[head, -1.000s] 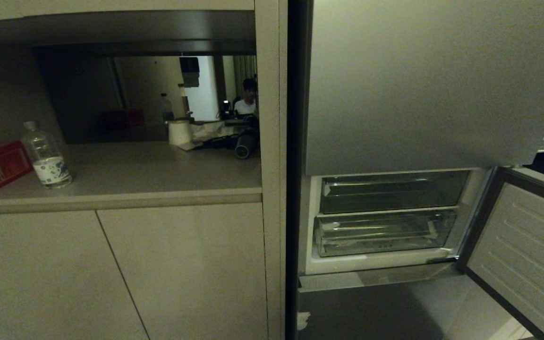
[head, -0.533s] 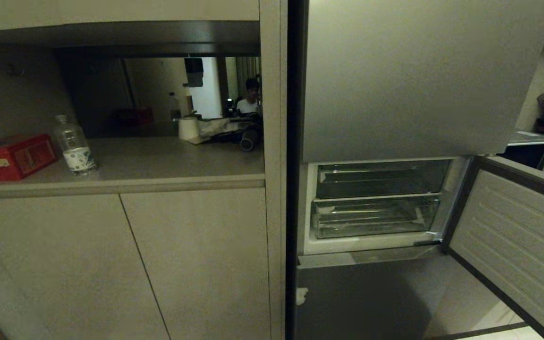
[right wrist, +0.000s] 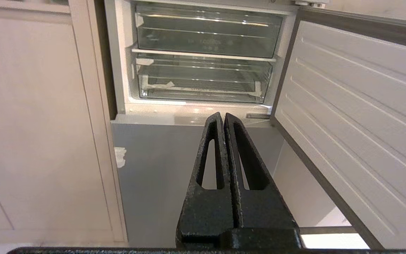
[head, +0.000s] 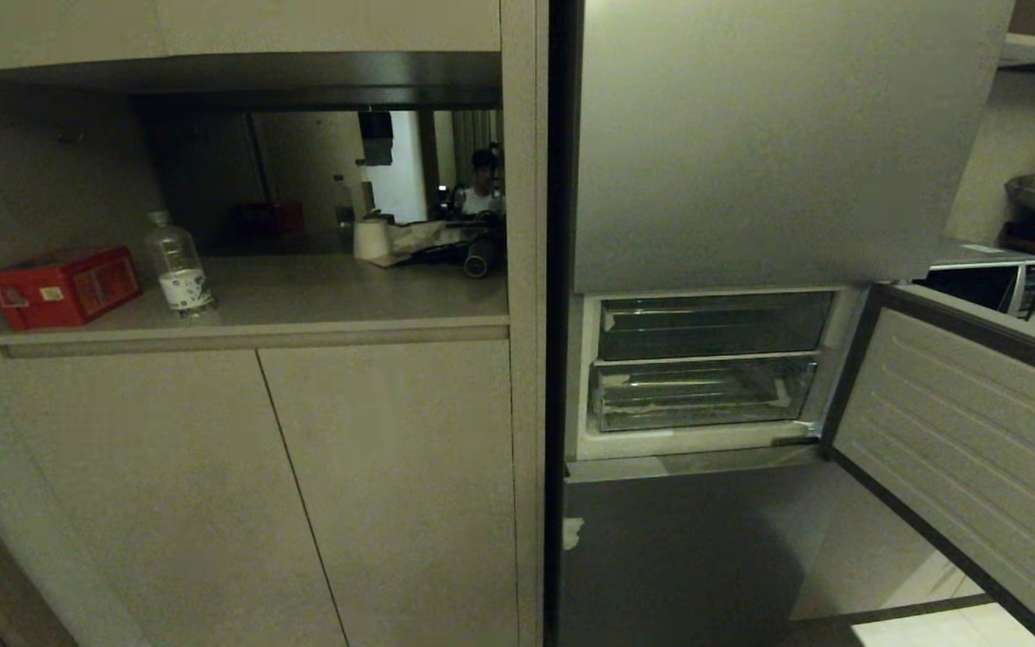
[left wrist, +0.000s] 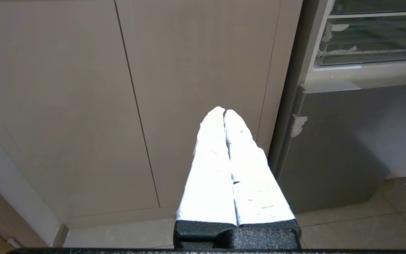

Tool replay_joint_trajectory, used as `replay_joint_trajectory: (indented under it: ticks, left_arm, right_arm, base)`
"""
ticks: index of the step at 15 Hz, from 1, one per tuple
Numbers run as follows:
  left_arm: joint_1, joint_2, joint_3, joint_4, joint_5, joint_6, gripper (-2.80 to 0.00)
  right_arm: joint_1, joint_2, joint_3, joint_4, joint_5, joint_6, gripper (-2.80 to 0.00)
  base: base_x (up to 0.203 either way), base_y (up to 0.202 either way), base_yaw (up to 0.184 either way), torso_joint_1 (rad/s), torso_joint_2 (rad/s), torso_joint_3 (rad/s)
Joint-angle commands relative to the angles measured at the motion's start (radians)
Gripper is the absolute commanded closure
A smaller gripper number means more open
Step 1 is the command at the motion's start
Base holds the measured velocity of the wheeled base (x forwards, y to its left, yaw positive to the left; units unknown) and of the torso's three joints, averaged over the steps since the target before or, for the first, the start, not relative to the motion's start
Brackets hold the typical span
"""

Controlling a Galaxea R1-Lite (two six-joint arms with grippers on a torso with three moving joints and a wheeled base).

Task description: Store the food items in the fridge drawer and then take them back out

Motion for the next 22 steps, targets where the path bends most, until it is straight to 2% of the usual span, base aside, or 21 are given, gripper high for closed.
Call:
replay_joint_trajectory:
  ticks: [1, 4, 6, 8, 10, 11, 12, 15, 17, 19, 22]
  left_arm:
    - [0.0, 0.0, 0.0, 0.0, 0.0, 0.0, 0.0]
    - [0.0, 0.0, 0.0, 0.0, 0.0, -0.001, 0.0]
    - [0.0, 0.0, 0.0, 0.0, 0.0, 0.0, 0.0]
    - [0.0, 0.0, 0.0, 0.0, 0.0, 0.0, 0.0]
    - [0.0, 0.0, 0.0, 0.0, 0.0, 0.0, 0.0]
    - [0.0, 0.0, 0.0, 0.0, 0.0, 0.0, 0.0]
    - [0.0, 0.0, 0.0, 0.0, 0.0, 0.0, 0.0]
    - [0.0, 0.0, 0.0, 0.0, 0.0, 0.0, 0.0]
    - [0.0, 0.0, 0.0, 0.0, 0.0, 0.0, 0.0]
    - [0.0, 0.0, 0.0, 0.0, 0.0, 0.0, 0.0]
    - [0.0, 0.0, 0.0, 0.0, 0.0, 0.0, 0.0]
  right_arm:
    - [0.0, 0.001, 0.03, 0.001, 0.001, -0.005, 0.0]
    - [-0.002, 0.012, -0.002, 0.058, -0.013, -0.005, 0.0]
    - [-0.003, 0.075, -0.13, 0.142, -0.046, 0.009, 0.0]
    - [-0.017, 0.214, -0.25, 0.184, -0.082, 0.067, 0.0]
    - [-0.102, 0.406, -0.358, 0.194, -0.077, 0.139, 0.0]
    - [-0.176, 0.519, -0.412, 0.187, -0.057, 0.177, 0.0]
    - [-0.294, 0.628, -0.462, 0.162, -0.02, 0.207, 0.0]
    - [-0.741, 0.868, -0.543, 0.023, 0.168, 0.254, 0.0]
    - [-0.97, 1.042, -0.573, -0.099, 0.274, 0.271, 0.0]
    - [-1.101, 1.185, -0.583, -0.259, 0.328, 0.281, 0.0]
    - [-1.16, 1.37, -0.589, -0.427, 0.342, 0.289, 0.0]
  base:
    - [0.0, 0.0, 0.0, 0.0, 0.0, 0.0]
    - [0.0, 0.0, 0.0, 0.0, 0.0, 0.0]
    - [0.0, 0.0, 0.0, 0.0, 0.0, 0.0]
    - [0.0, 0.0, 0.0, 0.0, 0.0, 0.0]
    - [0.0, 0.0, 0.0, 0.0, 0.0, 0.0]
    - [0.0, 0.0, 0.0, 0.0, 0.0, 0.0]
    - [0.0, 0.0, 0.0, 0.0, 0.0, 0.0]
    - [0.0, 0.0, 0.0, 0.0, 0.0, 0.0]
    - [0.0, 0.0, 0.0, 0.0, 0.0, 0.0]
    - [0.0, 0.0, 0.0, 0.0, 0.0, 0.0]
    - [0.0, 0.0, 0.0, 0.0, 0.0, 0.0]
